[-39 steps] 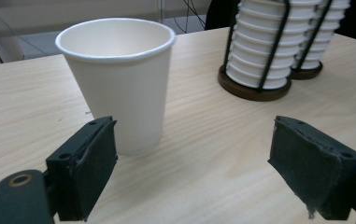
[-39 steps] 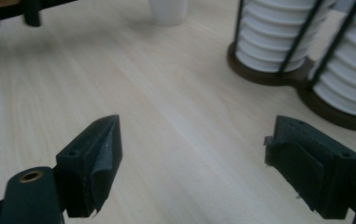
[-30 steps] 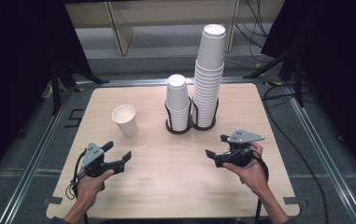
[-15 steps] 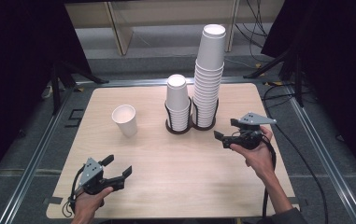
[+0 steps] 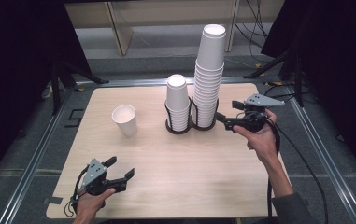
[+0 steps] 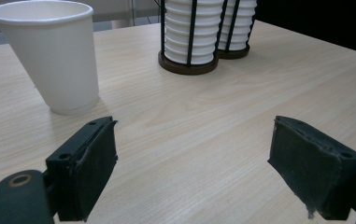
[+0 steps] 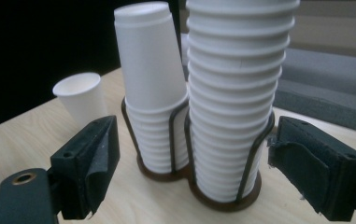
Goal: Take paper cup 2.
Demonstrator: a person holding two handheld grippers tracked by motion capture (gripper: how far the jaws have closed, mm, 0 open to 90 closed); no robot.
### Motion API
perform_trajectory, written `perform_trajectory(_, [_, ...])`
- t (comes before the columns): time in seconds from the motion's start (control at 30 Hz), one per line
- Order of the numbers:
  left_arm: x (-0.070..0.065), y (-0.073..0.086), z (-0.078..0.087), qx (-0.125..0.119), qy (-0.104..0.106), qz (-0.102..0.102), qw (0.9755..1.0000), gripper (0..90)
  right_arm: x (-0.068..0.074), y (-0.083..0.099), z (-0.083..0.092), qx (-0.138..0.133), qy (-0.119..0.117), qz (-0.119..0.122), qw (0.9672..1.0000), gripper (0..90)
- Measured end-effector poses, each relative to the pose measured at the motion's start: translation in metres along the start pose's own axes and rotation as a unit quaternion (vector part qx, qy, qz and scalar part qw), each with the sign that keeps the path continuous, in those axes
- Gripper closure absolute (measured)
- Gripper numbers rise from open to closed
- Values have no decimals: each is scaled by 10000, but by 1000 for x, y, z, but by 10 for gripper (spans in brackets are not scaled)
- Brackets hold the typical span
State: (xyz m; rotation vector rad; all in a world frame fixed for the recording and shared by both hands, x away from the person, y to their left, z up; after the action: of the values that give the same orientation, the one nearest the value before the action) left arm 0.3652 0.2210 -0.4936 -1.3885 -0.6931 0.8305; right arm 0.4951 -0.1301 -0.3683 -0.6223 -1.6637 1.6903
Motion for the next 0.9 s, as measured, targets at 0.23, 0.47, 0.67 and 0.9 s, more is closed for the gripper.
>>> perform_trajectory(0.23, [-3, 3, -2, 60, 57, -116, 9999, 143, -5, -38, -12, -150, 61, 168, 9997, 155])
perform_trajectory(0.47, [-4, 3, -4, -21, 116, -112, 9999, 143, -14, -70, -27, -293, 172, 331, 9989, 156])
perform_trajectory(0.67, [-4, 4, -4, 22, 111, -117, 9999, 143, -18, -94, -37, -422, 196, 267, 9986, 155])
perform_trajectory(0.9, [-4, 5, -5, 7, 146, -127, 9998, 143, -21, -112, -52, -486, 225, 311, 9981, 154])
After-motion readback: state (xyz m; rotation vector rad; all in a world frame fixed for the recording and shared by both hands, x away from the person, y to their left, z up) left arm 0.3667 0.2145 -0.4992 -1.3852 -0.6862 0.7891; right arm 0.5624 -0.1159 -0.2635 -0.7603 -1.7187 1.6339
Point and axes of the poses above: each handheld gripper's, and its own axes: z roughly backward along the jaws, y roughly out of its underside, x roughly to its left, the point moved 9 cm from there along -z, roughly forward along the jaws, and after that the axes turned 15 degrees about -x, right-handed, at the moved point
